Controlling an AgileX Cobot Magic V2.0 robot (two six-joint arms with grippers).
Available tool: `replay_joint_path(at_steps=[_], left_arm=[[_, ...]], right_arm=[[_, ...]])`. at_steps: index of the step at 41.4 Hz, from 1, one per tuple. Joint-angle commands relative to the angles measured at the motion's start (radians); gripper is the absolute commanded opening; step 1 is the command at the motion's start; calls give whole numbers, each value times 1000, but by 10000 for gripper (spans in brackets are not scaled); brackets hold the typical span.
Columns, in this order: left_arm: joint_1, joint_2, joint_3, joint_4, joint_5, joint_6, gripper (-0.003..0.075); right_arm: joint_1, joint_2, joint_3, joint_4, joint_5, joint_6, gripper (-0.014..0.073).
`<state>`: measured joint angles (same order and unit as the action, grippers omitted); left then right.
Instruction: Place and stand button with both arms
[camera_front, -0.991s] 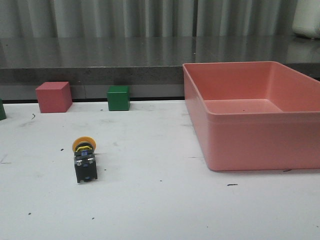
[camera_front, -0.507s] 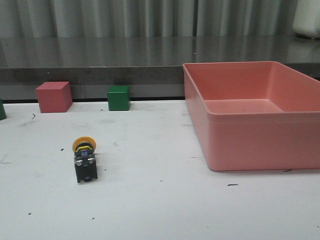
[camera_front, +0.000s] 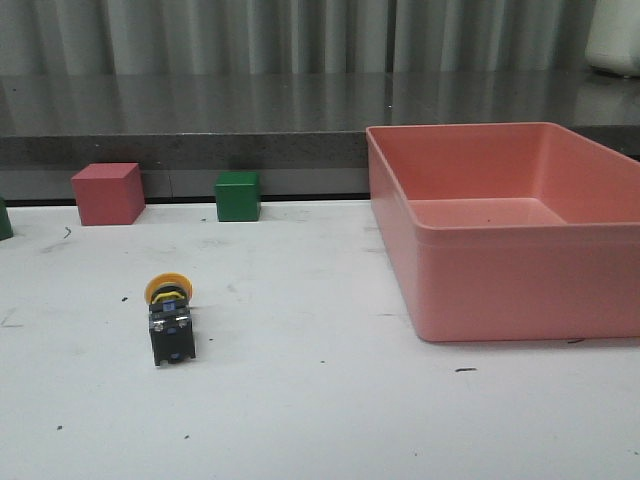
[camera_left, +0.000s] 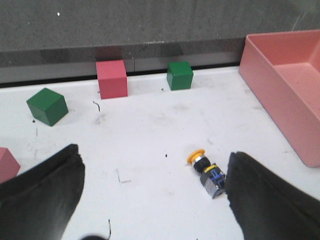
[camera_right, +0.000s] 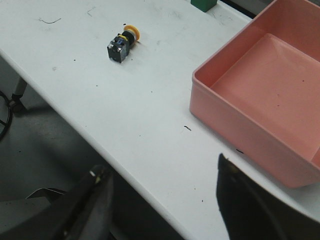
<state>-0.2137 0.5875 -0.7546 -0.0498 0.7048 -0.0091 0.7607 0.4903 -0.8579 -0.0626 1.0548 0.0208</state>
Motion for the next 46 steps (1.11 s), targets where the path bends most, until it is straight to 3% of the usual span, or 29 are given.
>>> replay_joint_path(at_steps=[1,17,31,46], left_arm=[[-7,80,-94,-13,21,-13,564],[-27,489,-320,-137,291,-13,570],[-147,813,-489,-137,346,-52,570],[-159,1083,-671,-129,429,-146,570]], right_arm=[[-4,5,-22,-6,-61,-11,472],[-4,5,-22,-6,-61,-11,472],[-4,5,-22,-6,-61,-11,472],[-4,5,-22,-6,-61,-11,472]])
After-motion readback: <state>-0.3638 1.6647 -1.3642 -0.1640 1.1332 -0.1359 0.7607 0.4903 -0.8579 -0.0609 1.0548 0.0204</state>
